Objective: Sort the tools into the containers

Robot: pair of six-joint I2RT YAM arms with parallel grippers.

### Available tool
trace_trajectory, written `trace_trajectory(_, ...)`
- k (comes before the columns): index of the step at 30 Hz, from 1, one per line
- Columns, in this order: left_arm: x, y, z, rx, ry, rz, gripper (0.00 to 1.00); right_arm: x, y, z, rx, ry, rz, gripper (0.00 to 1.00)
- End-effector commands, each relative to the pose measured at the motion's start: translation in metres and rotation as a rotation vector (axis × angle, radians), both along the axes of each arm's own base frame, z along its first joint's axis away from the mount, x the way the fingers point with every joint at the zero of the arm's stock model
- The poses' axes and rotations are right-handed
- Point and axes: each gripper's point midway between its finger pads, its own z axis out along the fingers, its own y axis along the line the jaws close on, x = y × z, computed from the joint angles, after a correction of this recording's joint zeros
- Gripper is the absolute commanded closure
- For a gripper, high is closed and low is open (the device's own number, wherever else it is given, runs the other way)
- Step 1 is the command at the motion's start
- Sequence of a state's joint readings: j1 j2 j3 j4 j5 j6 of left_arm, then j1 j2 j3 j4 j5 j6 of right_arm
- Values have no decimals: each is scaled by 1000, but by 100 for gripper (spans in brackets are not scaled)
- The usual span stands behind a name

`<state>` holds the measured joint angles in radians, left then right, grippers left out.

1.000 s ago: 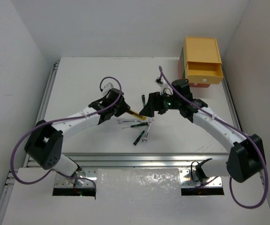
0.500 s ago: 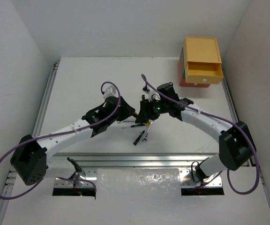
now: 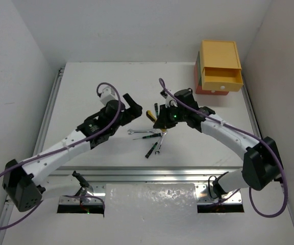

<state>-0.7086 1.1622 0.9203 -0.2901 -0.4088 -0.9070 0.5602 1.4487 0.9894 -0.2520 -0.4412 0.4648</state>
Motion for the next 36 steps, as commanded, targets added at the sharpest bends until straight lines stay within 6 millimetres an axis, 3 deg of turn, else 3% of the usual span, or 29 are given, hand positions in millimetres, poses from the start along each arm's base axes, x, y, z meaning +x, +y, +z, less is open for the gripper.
trace_trajectory(1,-12,63,64,69,-110,209,7,58,-47,50,-45,-146,-301,100)
trace_trajectory(3,-21,80,80,73,-138,240,6,75,-73,61,-35,-133,-445,100)
trace_trajectory(4,-29,91,91,64,-164,257,6,95,-104,72,-36,-149,-567,100)
trace_trajectory(8,-54,117,97,117,-168,255,5,137,-180,92,-49,-132,-894,100)
trace_trajectory(11,-67,136,100,160,-181,272,5,165,-225,105,-53,-120,-1100,100)
trace_trajectory(13,-74,144,107,170,-192,275,4,177,-245,123,-32,-129,-1204,100)
trace_trajectory(15,-79,148,110,205,-190,254,4,185,-263,120,-68,-109,-1309,100)
trace_trajectory(16,-81,149,110,218,-188,244,4,190,-272,130,-55,-122,-1356,100)
trace_trajectory(19,-86,155,106,274,-174,228,3,193,-300,124,-59,-100,-1520,97)
trace_trajectory(21,-90,160,101,302,-158,225,3,195,-312,118,-58,-92,-1610,88)
trace_trajectory(25,-94,168,93,350,-150,228,2,204,-328,109,-2,-33,-1669,92)
trace_trajectory(29,-97,174,81,381,-132,237,1,219,-328,105,-13,-4,-1658,91)
trace_trajectory(33,-97,178,72,406,-124,245,0,227,-328,109,-4,-28,-1642,74)
trace_trajectory(36,-96,179,66,423,-121,254,0,236,-329,115,-10,-57,-1622,72)
